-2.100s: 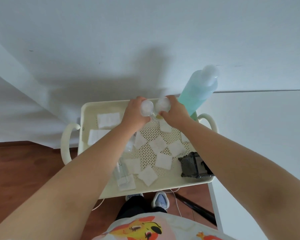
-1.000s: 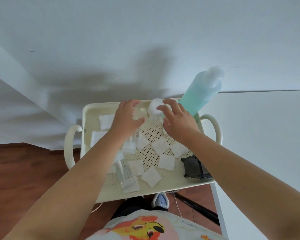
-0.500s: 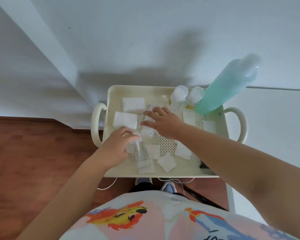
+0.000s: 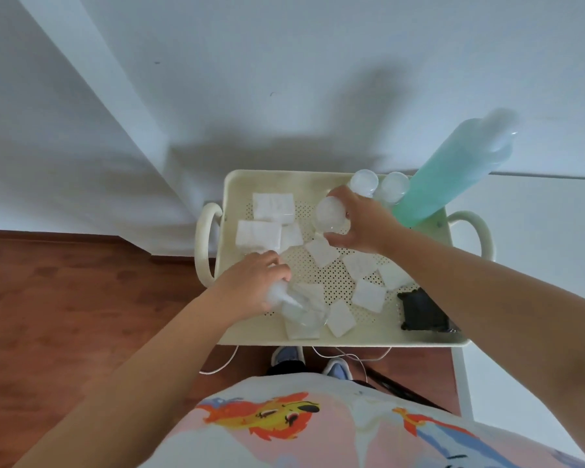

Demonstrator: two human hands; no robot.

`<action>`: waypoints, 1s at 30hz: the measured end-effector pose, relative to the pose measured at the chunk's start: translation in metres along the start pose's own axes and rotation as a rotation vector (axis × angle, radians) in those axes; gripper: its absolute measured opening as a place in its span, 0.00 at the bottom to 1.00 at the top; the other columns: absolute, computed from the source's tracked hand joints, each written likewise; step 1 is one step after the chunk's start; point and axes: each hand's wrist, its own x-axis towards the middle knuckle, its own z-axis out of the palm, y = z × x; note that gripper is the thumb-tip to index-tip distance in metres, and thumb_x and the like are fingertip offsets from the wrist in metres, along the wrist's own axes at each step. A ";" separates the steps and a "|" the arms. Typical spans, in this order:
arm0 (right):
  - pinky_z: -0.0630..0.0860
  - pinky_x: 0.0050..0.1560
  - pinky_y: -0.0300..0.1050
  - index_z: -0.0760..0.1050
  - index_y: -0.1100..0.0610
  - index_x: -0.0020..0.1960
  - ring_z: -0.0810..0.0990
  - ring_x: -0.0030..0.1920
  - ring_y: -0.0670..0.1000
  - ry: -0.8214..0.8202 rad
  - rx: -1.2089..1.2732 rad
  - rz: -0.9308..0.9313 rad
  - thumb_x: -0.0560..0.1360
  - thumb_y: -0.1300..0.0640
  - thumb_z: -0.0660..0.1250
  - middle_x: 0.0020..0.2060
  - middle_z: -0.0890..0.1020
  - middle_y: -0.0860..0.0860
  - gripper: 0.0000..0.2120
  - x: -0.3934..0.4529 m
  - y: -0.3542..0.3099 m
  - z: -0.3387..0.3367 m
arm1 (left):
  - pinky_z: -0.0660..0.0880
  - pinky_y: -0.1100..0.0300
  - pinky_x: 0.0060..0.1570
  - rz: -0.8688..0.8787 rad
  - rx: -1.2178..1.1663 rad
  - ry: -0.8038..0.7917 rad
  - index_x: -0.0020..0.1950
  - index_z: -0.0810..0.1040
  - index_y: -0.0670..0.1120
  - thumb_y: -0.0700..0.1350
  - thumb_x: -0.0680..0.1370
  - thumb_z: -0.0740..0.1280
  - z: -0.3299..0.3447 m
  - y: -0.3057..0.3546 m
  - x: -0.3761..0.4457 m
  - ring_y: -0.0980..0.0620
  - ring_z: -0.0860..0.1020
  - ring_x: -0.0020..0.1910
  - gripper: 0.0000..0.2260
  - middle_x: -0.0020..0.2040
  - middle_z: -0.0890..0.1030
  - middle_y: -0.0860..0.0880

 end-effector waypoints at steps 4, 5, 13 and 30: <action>0.79 0.40 0.50 0.64 0.45 0.60 0.79 0.43 0.52 -0.034 0.060 0.064 0.62 0.49 0.76 0.47 0.78 0.49 0.31 0.003 -0.009 -0.022 | 0.69 0.65 0.39 -0.069 -0.209 -0.087 0.57 0.78 0.54 0.47 0.65 0.77 -0.025 0.006 0.000 0.56 0.75 0.44 0.22 0.47 0.78 0.56; 0.79 0.40 0.49 0.64 0.46 0.60 0.78 0.44 0.52 -0.038 0.073 0.064 0.62 0.50 0.76 0.48 0.77 0.48 0.31 0.005 -0.011 -0.026 | 0.70 0.65 0.39 -0.087 -0.277 -0.092 0.56 0.78 0.56 0.49 0.63 0.79 -0.034 0.008 0.000 0.59 0.75 0.43 0.23 0.46 0.78 0.58; 0.66 0.61 0.49 0.74 0.52 0.61 0.67 0.60 0.52 -0.013 -0.212 -0.069 0.61 0.41 0.77 0.57 0.74 0.48 0.32 0.045 -0.007 -0.045 | 0.75 0.61 0.48 -0.149 -0.368 0.290 0.62 0.76 0.53 0.55 0.66 0.78 -0.096 0.017 0.047 0.55 0.78 0.48 0.27 0.55 0.78 0.53; 0.62 0.61 0.53 0.68 0.50 0.68 0.66 0.64 0.56 -0.064 -0.215 0.077 0.69 0.47 0.71 0.61 0.75 0.49 0.29 0.057 0.010 -0.034 | 0.67 0.58 0.46 -0.207 -0.095 0.327 0.66 0.74 0.45 0.42 0.68 0.74 -0.070 -0.005 0.133 0.42 0.75 0.54 0.26 0.59 0.73 0.44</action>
